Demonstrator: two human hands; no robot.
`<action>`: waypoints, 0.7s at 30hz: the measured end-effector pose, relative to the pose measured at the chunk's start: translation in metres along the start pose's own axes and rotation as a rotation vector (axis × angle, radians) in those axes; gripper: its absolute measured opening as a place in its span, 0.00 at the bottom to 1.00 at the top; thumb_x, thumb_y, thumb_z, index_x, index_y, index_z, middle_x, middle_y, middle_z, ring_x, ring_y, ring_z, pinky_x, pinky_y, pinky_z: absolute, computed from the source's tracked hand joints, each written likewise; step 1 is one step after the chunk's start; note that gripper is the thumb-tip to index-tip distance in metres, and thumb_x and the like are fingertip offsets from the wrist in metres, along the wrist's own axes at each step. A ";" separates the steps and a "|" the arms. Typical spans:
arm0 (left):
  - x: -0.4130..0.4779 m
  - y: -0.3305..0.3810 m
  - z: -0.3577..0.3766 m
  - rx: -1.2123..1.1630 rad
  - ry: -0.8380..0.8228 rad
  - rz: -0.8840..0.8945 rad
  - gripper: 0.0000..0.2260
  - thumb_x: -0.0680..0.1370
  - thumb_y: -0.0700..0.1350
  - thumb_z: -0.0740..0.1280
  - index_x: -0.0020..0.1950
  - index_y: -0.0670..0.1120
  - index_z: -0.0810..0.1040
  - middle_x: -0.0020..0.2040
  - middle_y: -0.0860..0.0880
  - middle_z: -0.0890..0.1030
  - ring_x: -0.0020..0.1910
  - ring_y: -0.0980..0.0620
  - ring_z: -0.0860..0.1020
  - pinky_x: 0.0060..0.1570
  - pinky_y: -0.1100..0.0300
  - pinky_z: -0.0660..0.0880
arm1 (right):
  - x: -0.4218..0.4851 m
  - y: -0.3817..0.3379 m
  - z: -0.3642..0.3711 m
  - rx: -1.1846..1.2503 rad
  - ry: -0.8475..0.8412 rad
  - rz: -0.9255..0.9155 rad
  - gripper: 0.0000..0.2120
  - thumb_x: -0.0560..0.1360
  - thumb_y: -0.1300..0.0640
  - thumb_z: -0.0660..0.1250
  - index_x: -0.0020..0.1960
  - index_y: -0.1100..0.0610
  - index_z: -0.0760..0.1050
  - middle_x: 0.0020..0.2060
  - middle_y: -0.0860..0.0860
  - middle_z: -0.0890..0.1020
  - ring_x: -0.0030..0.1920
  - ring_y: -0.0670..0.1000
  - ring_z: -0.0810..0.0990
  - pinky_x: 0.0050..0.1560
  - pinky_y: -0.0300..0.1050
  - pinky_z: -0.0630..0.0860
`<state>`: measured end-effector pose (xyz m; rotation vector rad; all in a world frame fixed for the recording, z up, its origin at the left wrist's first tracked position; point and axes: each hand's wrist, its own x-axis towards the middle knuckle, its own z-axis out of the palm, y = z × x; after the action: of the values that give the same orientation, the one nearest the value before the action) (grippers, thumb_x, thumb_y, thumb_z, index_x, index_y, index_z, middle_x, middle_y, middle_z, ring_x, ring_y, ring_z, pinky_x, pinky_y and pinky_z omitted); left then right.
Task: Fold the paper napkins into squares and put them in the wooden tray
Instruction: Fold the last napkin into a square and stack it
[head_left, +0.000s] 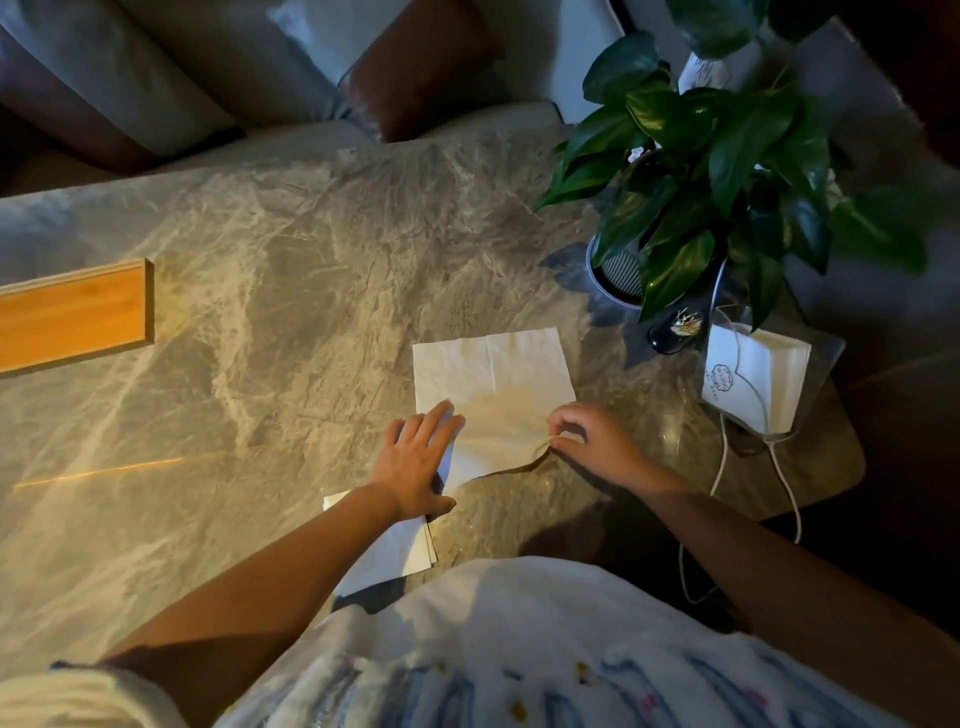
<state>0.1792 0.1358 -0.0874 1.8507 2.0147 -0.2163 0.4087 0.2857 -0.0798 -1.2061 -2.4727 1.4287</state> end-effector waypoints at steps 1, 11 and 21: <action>-0.002 -0.001 0.001 0.012 0.012 0.013 0.47 0.66 0.63 0.70 0.76 0.52 0.47 0.78 0.49 0.48 0.74 0.45 0.55 0.72 0.46 0.54 | 0.000 -0.002 -0.005 0.032 -0.018 0.008 0.04 0.74 0.62 0.69 0.43 0.54 0.77 0.47 0.52 0.82 0.52 0.50 0.79 0.59 0.48 0.76; -0.002 -0.009 -0.010 -0.326 0.284 -0.082 0.09 0.76 0.43 0.66 0.55 0.50 0.80 0.57 0.52 0.80 0.57 0.48 0.77 0.57 0.52 0.70 | -0.004 -0.016 -0.022 0.011 -0.198 0.010 0.02 0.72 0.60 0.72 0.44 0.54 0.81 0.43 0.44 0.83 0.47 0.41 0.81 0.51 0.39 0.77; -0.005 -0.019 -0.006 -0.737 0.256 -0.326 0.10 0.72 0.36 0.66 0.47 0.50 0.78 0.42 0.51 0.82 0.39 0.53 0.78 0.34 0.65 0.70 | -0.016 0.018 -0.020 -0.173 -0.053 0.088 0.24 0.74 0.63 0.68 0.69 0.55 0.70 0.60 0.50 0.75 0.53 0.45 0.75 0.50 0.31 0.70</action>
<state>0.1593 0.1317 -0.0826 1.1283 2.1419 0.6266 0.4391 0.2948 -0.0765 -1.3397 -2.6579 1.3050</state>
